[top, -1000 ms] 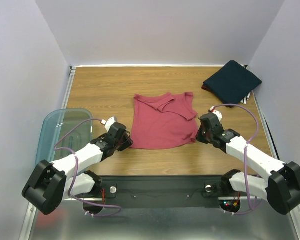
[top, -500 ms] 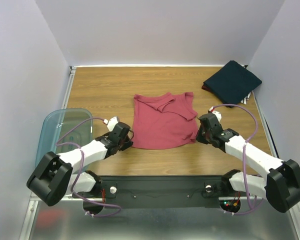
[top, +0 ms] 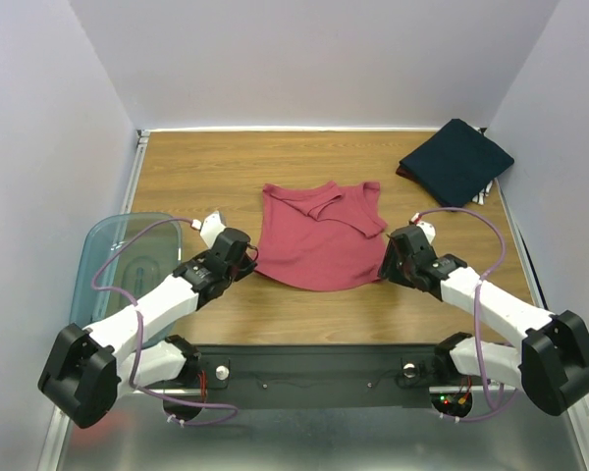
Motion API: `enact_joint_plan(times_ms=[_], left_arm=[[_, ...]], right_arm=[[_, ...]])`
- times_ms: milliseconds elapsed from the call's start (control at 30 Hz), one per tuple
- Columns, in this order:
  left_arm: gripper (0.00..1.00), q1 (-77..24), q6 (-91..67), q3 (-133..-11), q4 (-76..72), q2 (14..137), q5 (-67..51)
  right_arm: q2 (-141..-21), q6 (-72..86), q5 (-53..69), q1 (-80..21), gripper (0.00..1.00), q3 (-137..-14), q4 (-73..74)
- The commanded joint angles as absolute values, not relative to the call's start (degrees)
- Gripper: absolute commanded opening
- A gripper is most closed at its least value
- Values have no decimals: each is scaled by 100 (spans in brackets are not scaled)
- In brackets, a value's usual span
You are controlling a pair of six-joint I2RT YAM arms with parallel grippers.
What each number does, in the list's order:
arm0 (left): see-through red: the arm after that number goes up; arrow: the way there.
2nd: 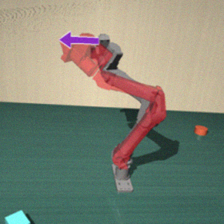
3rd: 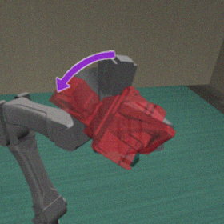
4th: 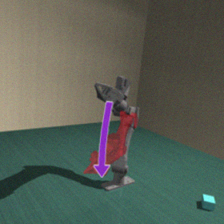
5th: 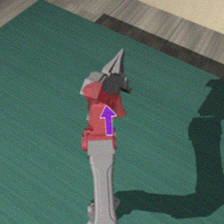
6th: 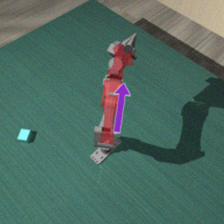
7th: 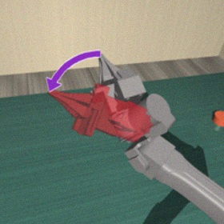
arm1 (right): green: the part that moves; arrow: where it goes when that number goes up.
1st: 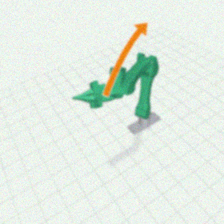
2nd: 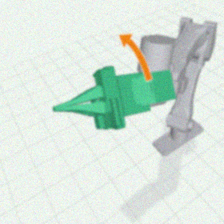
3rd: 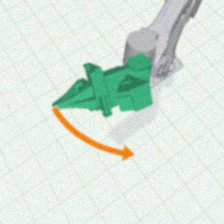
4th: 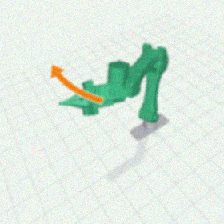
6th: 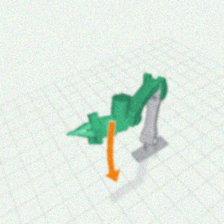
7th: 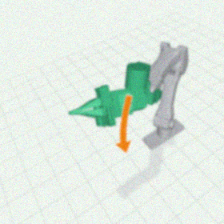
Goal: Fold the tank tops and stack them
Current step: Flatten the tank top out
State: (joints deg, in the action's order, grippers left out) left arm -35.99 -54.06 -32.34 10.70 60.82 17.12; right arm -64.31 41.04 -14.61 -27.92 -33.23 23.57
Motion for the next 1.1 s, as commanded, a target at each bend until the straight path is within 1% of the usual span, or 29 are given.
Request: enact_joint_plan(times_ms=[0, 67, 133, 300, 400, 500, 633, 867, 1067], left_arm=[[0, -3595, -5370, -3454, 1493, 5924, 2223], [0, -3490, -5423, -3454, 1573, 5889, 2285], [0, -3332, -5432, -3358, 1504, 5740, 2189], [0, -2814, -5195, -3252, 1327, 5441, 1828], [0, -2367, -4984, -3313, 1433, 5370, 1654], [0, -2127, -4755, -3313, 1345, 5247, 1345], [0, -2092, -4641, -3401, 1274, 5335, 1125], [0, -2092, -4588, -3498, 1187, 5449, 958], [0, -2092, -4570, -3595, 1222, 5502, 932]], right_arm=[[-6311, 4385, -1819, -2795, 59, -3173, 2276], [-6346, 4499, -1846, -2795, 64, -3120, 2276], [-6460, 4570, -1837, -2795, 66, -3068, 2233], [-6565, 4763, -1539, -2795, 66, -2883, 1926], [-6741, 4808, -1240, -2804, 65, -2813, 1627], [-7083, 4764, -968, -2795, 65, -2856, 1267], [-7225, 4790, -607, -2804, 62, -2865, 923], [-7268, 4878, -237, -2839, 61, -2751, 308], [-7777, 4887, -150, -2865, 61, -2917, -386]])
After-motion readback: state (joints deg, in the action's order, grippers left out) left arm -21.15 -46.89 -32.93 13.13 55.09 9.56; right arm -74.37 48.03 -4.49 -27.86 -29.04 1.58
